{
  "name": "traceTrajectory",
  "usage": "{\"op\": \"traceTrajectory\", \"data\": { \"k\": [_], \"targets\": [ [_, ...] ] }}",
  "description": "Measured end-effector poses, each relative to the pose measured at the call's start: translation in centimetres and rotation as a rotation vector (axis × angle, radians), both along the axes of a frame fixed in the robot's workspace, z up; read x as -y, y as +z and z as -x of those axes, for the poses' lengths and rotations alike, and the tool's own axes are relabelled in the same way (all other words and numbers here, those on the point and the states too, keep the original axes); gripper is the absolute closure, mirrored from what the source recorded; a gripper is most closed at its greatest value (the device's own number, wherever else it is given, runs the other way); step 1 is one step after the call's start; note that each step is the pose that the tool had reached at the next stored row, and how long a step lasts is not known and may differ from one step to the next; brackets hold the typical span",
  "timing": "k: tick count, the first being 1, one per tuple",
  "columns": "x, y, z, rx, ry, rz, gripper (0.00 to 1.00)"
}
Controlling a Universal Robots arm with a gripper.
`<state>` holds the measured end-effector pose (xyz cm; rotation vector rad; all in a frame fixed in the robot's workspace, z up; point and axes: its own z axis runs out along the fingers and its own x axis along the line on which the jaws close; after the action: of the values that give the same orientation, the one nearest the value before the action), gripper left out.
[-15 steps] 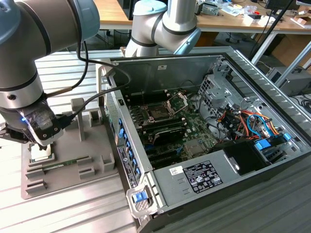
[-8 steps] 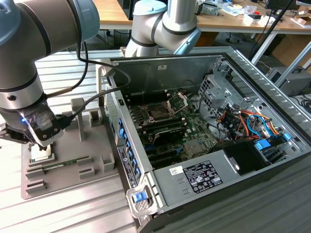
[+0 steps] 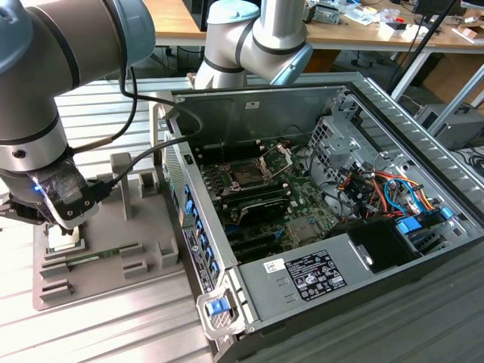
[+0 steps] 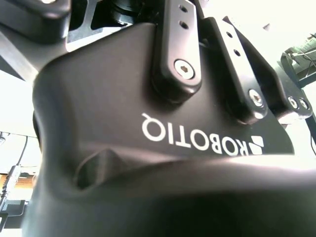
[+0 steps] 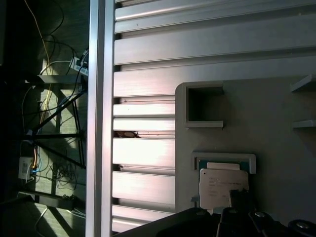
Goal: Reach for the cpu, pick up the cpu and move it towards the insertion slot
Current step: 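Pick up the cpu and move it towards the insertion slot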
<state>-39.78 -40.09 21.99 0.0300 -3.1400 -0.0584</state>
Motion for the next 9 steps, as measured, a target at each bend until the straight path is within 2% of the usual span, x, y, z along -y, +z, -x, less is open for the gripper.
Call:
{"op": "traceTrajectory", "data": {
  "k": [9],
  "targets": [
    [0.0, -0.14, 0.0, 0.0, 0.0, 0.0, 0.89]
  ]
}}
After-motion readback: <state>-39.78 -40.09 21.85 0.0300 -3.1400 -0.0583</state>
